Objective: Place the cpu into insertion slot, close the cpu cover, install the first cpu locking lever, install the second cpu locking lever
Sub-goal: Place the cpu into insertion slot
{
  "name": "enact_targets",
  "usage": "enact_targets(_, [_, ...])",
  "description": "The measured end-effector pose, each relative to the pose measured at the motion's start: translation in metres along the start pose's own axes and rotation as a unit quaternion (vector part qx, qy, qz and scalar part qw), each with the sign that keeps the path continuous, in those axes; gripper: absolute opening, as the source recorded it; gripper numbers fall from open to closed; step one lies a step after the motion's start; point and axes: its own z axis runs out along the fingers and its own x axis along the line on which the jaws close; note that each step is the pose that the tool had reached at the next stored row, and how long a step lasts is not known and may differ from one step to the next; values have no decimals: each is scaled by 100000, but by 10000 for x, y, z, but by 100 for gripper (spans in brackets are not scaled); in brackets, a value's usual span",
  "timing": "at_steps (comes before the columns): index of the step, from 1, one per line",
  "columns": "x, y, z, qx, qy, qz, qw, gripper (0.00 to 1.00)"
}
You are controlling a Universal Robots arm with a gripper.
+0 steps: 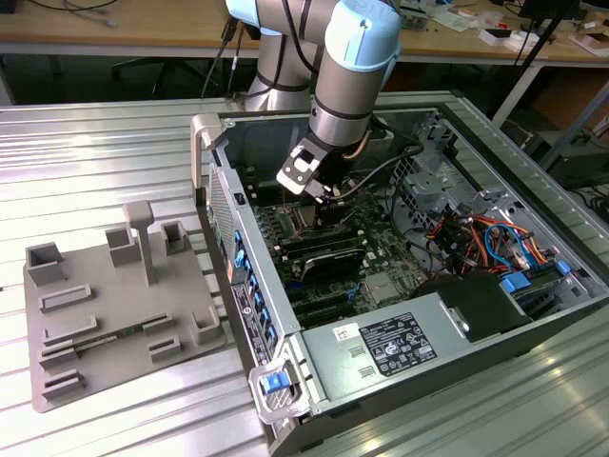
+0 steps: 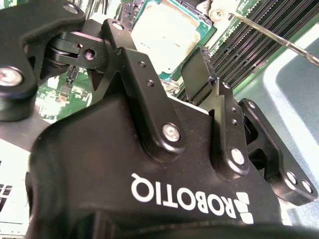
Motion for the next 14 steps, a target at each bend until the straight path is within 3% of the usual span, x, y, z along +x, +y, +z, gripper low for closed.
enact_targets(3, [0,0,-1,4,3,-1,100000,60])
enact_targets(4, [0,0,-1,1,-2,0,100000,53])
enact_targets(14, [0,2,-21,-9,-114,-55,100000,53])
